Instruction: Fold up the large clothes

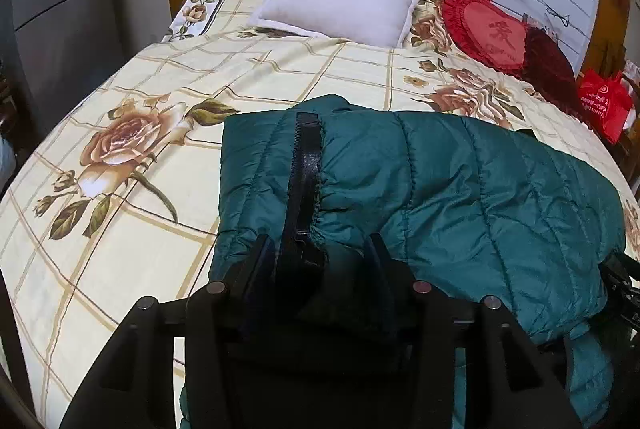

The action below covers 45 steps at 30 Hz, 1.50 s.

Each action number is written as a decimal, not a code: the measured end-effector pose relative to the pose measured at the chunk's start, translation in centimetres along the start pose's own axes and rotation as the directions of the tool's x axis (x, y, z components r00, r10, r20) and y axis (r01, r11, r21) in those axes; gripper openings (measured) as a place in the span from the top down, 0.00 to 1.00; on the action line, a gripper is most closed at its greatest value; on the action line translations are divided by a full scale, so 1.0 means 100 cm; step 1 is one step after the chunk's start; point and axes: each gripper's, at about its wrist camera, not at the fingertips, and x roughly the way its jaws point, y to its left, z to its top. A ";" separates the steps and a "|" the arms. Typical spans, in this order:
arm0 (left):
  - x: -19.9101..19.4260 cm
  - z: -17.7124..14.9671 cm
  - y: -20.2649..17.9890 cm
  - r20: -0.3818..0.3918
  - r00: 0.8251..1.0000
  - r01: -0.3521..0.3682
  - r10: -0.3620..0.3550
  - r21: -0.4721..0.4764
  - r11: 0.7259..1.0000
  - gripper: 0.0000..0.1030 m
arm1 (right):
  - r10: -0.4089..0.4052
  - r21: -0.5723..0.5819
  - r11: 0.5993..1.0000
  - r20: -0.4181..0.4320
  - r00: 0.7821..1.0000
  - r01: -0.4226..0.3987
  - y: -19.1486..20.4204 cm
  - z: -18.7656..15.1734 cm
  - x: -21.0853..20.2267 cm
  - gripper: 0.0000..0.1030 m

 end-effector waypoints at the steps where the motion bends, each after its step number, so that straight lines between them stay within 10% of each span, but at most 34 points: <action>1: 0.000 0.000 0.000 0.001 1.000 -0.003 0.003 0.003 1.000 0.37 | -0.002 -0.007 1.000 -0.006 1.000 0.002 0.001 0.001 0.002 0.19; 25: -0.057 -0.016 -0.002 0.038 0.999 0.024 -0.026 0.035 0.999 0.36 | 0.031 0.082 0.996 0.053 0.998 -0.035 -0.014 -0.031 -0.073 0.13; 45: -0.144 -0.111 0.010 0.020 1.000 0.016 -0.017 0.067 0.998 0.36 | 0.131 0.068 0.989 0.038 0.991 -0.134 0.012 -0.118 -0.149 0.13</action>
